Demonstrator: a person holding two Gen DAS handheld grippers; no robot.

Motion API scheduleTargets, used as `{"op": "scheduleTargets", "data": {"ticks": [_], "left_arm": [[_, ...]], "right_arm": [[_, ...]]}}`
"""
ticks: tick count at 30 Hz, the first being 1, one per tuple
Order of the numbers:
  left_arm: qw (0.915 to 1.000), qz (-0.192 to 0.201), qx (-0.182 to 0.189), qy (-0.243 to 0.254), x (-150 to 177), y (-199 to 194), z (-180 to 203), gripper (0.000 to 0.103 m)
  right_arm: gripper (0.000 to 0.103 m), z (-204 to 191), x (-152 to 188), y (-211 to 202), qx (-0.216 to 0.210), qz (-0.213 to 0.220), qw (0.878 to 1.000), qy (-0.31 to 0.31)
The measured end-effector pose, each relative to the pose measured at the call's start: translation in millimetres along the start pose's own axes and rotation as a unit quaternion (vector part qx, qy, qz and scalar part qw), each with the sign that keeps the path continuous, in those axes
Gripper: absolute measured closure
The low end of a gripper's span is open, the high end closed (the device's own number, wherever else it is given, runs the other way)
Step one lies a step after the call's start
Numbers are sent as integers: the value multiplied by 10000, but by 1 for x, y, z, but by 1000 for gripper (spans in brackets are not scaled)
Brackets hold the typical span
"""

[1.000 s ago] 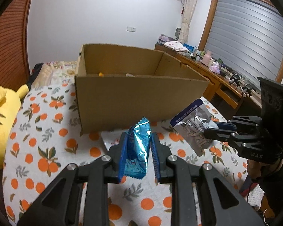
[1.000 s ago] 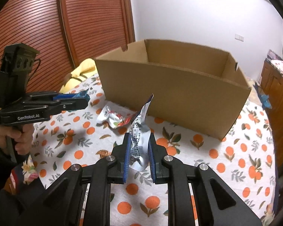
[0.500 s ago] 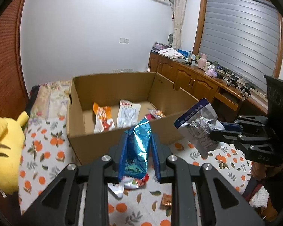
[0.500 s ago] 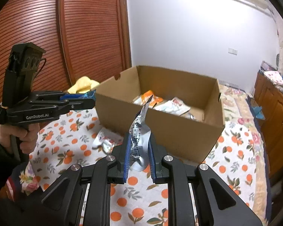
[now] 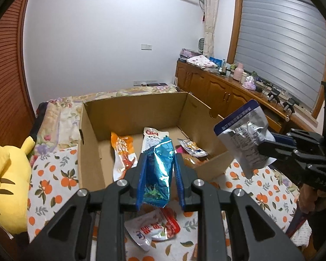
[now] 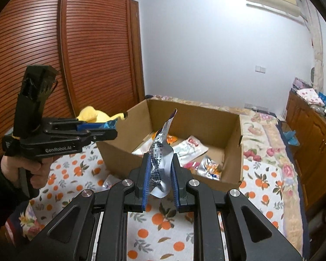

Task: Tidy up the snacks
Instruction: 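Lift both packets and carry them over the cardboard box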

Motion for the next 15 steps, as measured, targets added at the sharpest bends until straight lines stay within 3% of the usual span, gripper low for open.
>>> {"op": "scheduleTargets", "data": {"ticks": [15], "left_arm": [[9987,-328,-381,-2,5,38,-23,81]], "right_arm": [[88,18,-3,27,151,-208,9996,73]]}}
Point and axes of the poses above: each gripper's, at about its wrist camera, not at the fingertips, and y roughly the way its jaws point, z to its right, x to its underside, the point moved 10 cm from there along y, roughly the way its jaws point, and after that the axes turned 9 degrees about -y, right-handed, at the moved point
